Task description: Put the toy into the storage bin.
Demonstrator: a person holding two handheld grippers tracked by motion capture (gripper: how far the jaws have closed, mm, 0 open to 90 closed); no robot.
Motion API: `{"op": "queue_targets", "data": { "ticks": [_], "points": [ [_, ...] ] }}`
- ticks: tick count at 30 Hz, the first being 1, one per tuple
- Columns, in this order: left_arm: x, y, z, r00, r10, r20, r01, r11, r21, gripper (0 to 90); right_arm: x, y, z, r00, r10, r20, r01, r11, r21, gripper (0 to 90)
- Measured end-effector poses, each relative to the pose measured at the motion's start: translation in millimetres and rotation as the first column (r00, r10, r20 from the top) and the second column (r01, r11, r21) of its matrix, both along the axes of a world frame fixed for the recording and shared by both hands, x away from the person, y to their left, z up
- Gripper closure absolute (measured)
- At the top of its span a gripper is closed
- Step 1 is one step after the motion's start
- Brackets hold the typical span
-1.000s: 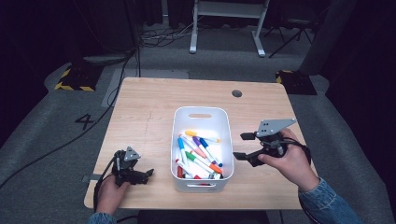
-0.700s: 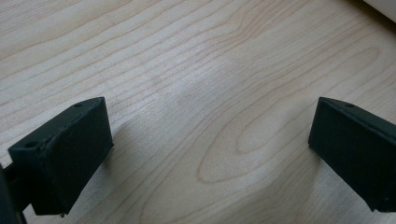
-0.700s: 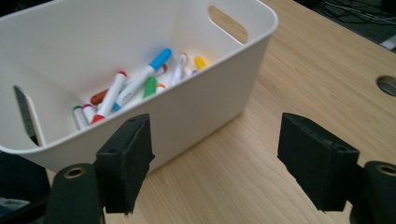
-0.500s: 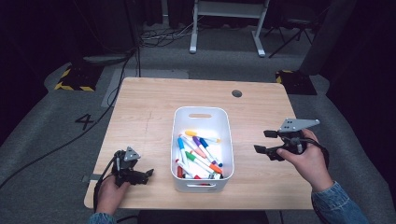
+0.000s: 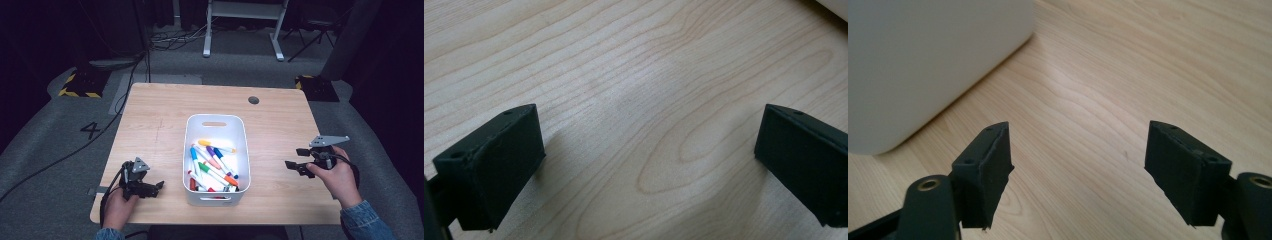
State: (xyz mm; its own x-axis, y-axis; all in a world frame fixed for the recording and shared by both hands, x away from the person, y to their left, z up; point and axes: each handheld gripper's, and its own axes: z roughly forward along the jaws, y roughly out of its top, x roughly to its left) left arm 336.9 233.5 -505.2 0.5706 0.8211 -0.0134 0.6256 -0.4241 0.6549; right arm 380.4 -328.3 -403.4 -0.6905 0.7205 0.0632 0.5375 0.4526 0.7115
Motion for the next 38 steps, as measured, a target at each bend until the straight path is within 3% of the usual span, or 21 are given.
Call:
{"op": "queue_targets", "data": {
  "ticks": [5,14,20,27,29,31,38],
  "points": [
    [0.0,0.2,0.0,1.0000,-0.001,-0.003,0.001,1.0000,-0.001,0.0,0.1,-10.0,-16.3,0.9989,-0.036,-0.032,0.036,0.999,0.005,26.5],
    [-0.5,1.0,0.0,1.0000,0.000,-0.001,0.000,1.0000,0.000,0.0,-2.1,-33.1,-61.5,0.9969,-0.060,-0.051,0.059,0.998,-0.022,25.6],
    [-0.5,1.0,0.0,1.0000,0.001,-0.001,-0.001,1.0000,-0.001,0.0,-6.2,-42.6,-82.1,0.9980,-0.057,-0.027,0.056,0.998,-0.031,25.4],
    [-0.5,1.1,0.0,1.0000,0.000,-0.002,0.000,1.0000,0.000,0.0,-12.1,-43.2,-95.5,0.9969,-0.073,0.031,0.073,0.997,-0.022,21.4],
    [-0.5,1.0,0.0,1.0000,-0.001,-0.002,0.001,1.0000,-0.001,0.0,-13.0,-42.3,-98.9,0.9957,-0.065,0.067,0.068,0.997,-0.041,13.0],
    [-0.5,1.1,-0.1,1.0000,-0.002,-0.001,0.002,1.0000,-0.001,0.0,-12.2,-39.0,-101.4,0.9963,-0.055,0.066,0.057,0.998,-0.030,8.8],
    [-0.5,1.0,-0.2,1.0000,-0.001,-0.002,0.001,1.0000,-0.002,0.0,-11.5,-38.4,-101.9,0.9960,-0.053,0.073,0.056,0.998,-0.039,6.7]
  ]
}}
